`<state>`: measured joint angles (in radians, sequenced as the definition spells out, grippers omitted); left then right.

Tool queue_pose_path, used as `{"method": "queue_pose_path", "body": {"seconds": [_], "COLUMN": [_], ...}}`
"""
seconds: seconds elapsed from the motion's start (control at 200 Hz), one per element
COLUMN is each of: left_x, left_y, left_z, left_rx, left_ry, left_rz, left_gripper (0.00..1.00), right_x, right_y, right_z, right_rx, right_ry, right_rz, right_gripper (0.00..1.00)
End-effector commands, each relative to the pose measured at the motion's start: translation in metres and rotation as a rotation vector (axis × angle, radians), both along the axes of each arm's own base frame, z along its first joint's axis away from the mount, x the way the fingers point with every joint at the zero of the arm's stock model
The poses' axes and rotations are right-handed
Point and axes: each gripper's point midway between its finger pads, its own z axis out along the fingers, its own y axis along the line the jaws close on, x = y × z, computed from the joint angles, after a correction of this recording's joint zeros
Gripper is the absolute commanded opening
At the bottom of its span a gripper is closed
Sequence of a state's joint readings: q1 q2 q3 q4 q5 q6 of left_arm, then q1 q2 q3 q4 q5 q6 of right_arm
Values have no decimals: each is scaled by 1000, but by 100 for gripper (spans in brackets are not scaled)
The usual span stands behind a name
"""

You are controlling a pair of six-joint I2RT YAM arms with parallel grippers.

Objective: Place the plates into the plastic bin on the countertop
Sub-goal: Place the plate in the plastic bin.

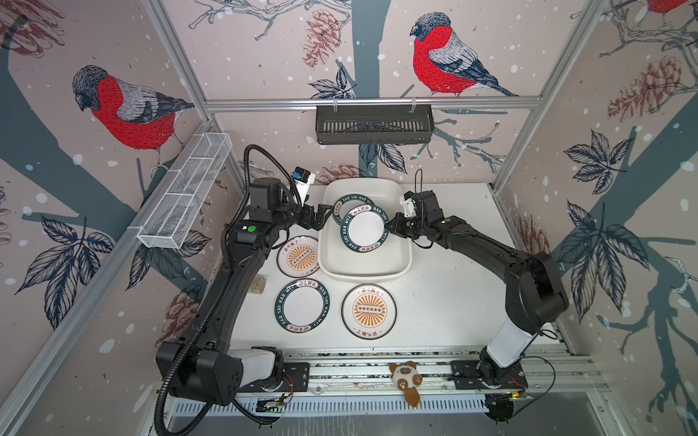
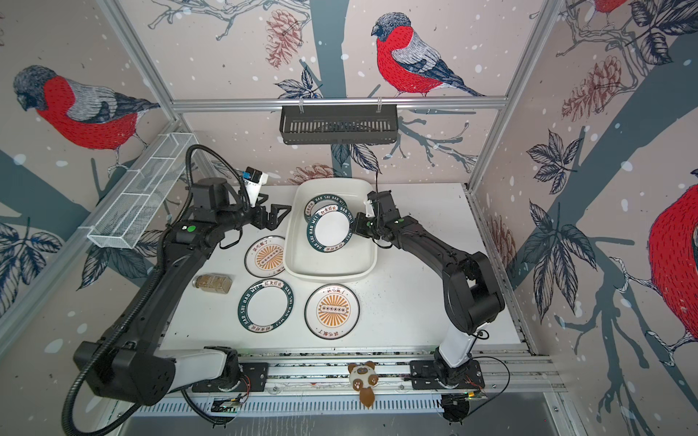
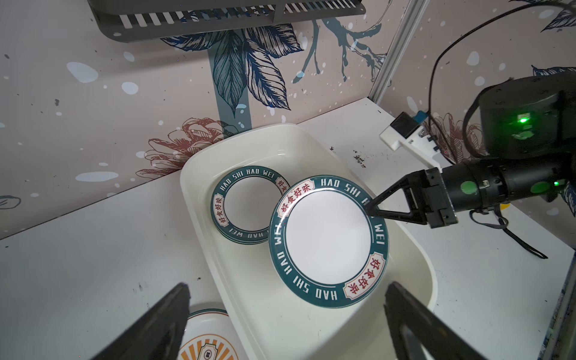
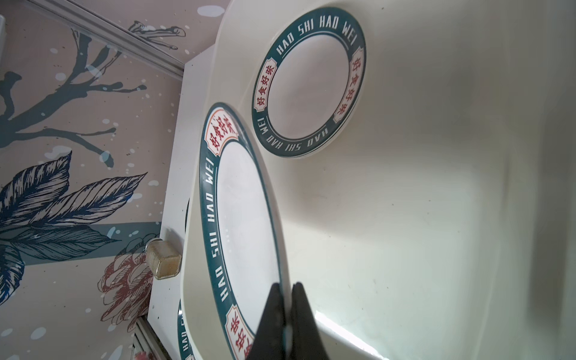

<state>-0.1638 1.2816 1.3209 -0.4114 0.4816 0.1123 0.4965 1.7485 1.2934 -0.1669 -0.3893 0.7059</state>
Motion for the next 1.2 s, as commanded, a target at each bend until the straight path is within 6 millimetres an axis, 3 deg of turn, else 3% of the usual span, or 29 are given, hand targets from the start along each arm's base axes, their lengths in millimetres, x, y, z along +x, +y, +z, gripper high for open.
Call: {"method": "queue_pose_path", "body": {"seconds": [0.0,0.575,1.196], "left_x": [-5,-7,-7], "left_y": [-7,-11,-11], "left_z": [-1,1,0], "left_rx": [-8,-20,-17], "left_ry": [5,1,0], "left_rz": [-54,-77,-79], "left_gripper": [97,97,97], "right_x": [-1,6,13], "right_y": [18,33,38], "right_z": [-3,-66,-89], "right_rx": [28,-12,-7], "right_ry": [-9,107,155], "right_rz": [82,147,166], "right_gripper": [0,0,1]}}
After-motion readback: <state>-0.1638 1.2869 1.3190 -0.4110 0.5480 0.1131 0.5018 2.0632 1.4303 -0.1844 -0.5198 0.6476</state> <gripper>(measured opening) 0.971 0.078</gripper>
